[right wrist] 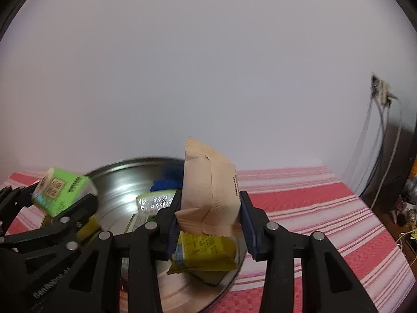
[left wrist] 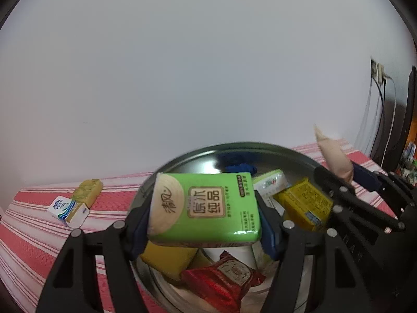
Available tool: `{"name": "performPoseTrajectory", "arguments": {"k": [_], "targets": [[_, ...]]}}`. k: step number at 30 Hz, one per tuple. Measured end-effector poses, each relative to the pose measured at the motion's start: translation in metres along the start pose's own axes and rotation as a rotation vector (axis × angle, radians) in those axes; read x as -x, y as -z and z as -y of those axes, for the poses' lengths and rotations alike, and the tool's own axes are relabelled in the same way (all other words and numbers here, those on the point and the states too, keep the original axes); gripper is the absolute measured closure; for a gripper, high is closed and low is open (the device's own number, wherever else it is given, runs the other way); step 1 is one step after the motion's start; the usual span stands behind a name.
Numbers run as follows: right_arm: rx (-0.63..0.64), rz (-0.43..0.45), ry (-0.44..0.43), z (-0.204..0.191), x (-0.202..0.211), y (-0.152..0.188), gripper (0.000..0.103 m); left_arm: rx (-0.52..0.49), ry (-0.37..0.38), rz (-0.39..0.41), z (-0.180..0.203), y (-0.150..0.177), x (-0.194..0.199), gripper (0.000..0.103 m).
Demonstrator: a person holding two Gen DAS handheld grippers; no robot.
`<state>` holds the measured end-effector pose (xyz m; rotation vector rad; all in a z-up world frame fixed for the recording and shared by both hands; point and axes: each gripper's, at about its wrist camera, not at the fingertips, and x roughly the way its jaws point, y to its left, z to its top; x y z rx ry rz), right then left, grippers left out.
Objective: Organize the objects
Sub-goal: 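Lower both held items into the tin and open both tools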
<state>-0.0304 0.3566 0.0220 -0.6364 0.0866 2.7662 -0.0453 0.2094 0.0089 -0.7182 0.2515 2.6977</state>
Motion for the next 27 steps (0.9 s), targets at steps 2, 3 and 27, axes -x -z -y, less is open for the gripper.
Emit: {"name": "performPoseTrajectory", "arguments": {"k": [2,3,27], "targets": [[0.010,-0.029,-0.013,-0.011,0.009,0.011,0.059,-0.007,-0.015,-0.023,0.002,0.001,-0.006,0.035],[0.014,-0.038,-0.014,-0.012,0.007,0.011,0.059,-0.005,-0.015,-0.037,0.002,0.002,-0.009,0.035],[-0.081,-0.081,-0.157,-0.010,0.010,0.004,0.055,0.054,-0.100,-0.106,-0.015,-0.010,-0.021,0.000]]}}
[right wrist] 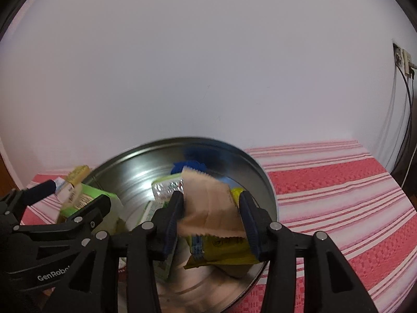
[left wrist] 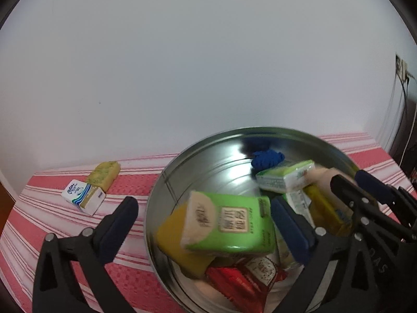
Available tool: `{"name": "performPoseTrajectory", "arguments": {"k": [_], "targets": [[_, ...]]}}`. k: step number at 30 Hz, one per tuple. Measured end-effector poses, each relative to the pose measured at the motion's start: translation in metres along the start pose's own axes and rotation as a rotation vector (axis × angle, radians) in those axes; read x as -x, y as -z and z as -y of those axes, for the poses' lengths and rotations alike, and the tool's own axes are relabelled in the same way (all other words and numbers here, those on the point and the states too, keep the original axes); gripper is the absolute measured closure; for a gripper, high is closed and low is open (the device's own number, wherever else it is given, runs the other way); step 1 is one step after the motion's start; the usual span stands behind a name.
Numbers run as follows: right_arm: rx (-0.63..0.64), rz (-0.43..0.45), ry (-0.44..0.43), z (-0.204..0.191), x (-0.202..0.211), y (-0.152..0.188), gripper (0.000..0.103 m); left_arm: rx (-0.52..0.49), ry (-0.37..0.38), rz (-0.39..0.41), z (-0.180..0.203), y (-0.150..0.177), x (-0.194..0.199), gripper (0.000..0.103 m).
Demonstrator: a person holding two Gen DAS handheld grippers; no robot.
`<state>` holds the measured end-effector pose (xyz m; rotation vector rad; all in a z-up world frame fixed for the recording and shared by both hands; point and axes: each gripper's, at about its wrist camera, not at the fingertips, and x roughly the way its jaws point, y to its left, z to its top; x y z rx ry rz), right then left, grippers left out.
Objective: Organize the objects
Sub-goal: 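Lower both held items into the tin and open both tools, then move both open tools toward the white Vinda tissue pack and yellow sponge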
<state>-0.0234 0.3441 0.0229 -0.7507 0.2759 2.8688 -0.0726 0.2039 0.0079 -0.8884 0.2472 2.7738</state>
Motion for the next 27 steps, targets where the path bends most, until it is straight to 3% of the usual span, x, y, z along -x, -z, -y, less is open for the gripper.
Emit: {"name": "performPoseTrajectory", "arguments": {"k": [3,4,6,9,20,27], "targets": [[-0.032,0.074,-0.032,-0.015,0.023,-0.001,0.054,0.018,0.023,0.011,-0.006,-0.004,0.002,0.000],[-0.050,0.105,-0.047,-0.012,0.031,-0.001,0.051,0.025,0.028,0.017,-0.007,-0.004,0.004,0.000],[-0.079,0.165,-0.051,0.002,0.037,-0.002,0.035,0.038,0.044,0.024,-0.009,-0.005,0.005,0.000],[-0.098,0.224,-0.033,0.004,0.050,-0.001,0.033,0.052,0.070,0.035,-0.010,-0.005,0.008,0.000],[-0.117,0.231,0.024,0.004,0.038,0.024,0.033,0.097,0.106,0.121,-0.034,-0.003,0.035,0.000],[-0.100,0.238,0.069,0.007,0.030,0.011,0.033,0.115,0.027,0.121,-0.071,0.008,0.030,0.000]]}}
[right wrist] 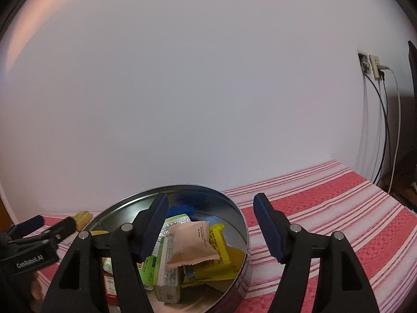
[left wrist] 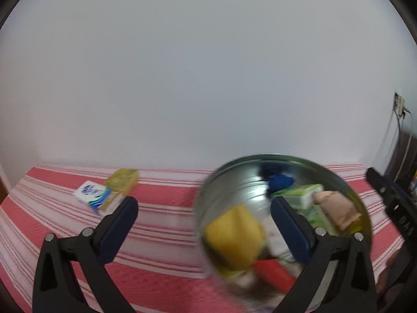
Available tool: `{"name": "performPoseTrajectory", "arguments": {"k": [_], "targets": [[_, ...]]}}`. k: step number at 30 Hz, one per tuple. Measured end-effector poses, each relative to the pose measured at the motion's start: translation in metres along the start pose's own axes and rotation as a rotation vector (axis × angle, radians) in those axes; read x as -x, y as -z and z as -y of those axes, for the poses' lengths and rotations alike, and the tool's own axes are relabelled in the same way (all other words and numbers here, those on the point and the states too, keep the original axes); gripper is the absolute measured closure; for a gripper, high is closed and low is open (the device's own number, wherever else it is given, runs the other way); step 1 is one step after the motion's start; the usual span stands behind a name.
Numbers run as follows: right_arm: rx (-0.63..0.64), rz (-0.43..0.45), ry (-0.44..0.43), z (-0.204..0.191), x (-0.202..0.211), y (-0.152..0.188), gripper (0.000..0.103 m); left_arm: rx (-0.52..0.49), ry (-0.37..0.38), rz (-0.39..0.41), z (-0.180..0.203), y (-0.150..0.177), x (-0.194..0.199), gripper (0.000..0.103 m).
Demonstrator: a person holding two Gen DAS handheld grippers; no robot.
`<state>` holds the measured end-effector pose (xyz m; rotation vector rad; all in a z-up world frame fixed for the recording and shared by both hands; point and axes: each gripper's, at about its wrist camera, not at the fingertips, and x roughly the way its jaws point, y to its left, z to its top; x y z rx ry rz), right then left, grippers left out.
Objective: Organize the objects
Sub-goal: 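Move both open tools toward the white Vinda tissue pack and yellow sponge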
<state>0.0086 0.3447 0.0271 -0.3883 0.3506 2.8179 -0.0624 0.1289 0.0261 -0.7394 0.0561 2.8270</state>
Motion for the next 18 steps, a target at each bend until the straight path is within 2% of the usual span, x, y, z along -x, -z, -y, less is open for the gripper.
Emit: {"name": "performPoseTrajectory", "arguments": {"k": [5,8,13,18], "targets": [[0.058,0.029,0.033,-0.010,-0.001,0.007,0.033,0.008,-0.064,-0.011,-0.038,0.008,-0.004,0.000],[0.096,0.044,0.048,-0.035,0.016,0.000,0.033,0.011,-0.119,-0.012,-0.063,0.012,-0.006,0.000],[0.120,0.059,0.049,-0.048,0.027,0.002,0.033,0.037,-0.193,-0.050,-0.110,0.020,-0.018,0.000],[0.127,0.056,0.042,-0.067,0.035,0.005,0.033,0.029,-0.220,-0.105,-0.142,0.024,-0.035,0.000]]}}
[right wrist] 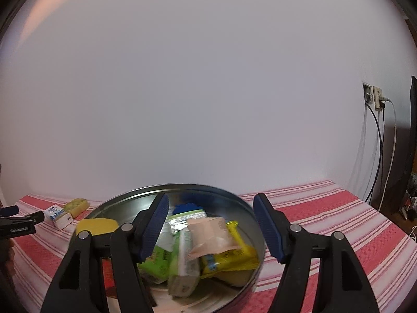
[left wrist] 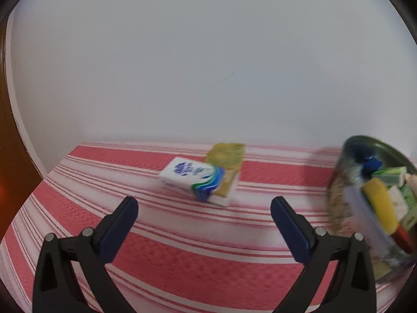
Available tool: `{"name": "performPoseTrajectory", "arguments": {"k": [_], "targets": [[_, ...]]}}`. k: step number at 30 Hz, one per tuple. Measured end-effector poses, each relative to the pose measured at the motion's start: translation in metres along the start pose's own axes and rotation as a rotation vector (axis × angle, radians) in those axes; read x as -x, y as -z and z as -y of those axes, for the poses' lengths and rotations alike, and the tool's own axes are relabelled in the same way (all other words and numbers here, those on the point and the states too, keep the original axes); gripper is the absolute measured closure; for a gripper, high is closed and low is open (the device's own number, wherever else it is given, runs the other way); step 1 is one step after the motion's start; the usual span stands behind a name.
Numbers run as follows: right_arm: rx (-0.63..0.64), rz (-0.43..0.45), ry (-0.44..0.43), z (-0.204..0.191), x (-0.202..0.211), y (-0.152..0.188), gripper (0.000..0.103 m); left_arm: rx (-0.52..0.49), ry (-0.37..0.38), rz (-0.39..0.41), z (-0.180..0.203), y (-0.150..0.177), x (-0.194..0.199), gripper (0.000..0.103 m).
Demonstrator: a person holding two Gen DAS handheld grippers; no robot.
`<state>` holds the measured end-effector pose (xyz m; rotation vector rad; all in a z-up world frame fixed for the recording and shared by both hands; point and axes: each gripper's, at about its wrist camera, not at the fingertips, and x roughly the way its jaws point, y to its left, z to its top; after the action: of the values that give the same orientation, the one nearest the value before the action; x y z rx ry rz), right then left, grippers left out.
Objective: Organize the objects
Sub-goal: 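Move both open tools toward the white Vinda tissue pack and yellow sponge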
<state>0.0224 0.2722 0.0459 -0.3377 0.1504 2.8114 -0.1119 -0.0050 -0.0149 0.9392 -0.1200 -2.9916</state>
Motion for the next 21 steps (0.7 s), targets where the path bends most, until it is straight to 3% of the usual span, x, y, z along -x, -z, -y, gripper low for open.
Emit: {"name": "performPoseTrajectory", "arguments": {"k": [9,13,21], "targets": [[0.117,-0.033,-0.111,-0.063,0.009,0.008,0.033,-0.025,0.005,-0.109,-0.017,-0.012,-0.055,0.000],[0.150,-0.047,-0.152,-0.083,0.014,0.011,0.033,-0.023,0.042,-0.181,-0.017,-0.015,-0.081,0.000],[0.173,-0.073,-0.179,-0.100,0.016,0.018,0.033,-0.102,0.059,-0.215,-0.002,-0.026,-0.109,0.000]]}}
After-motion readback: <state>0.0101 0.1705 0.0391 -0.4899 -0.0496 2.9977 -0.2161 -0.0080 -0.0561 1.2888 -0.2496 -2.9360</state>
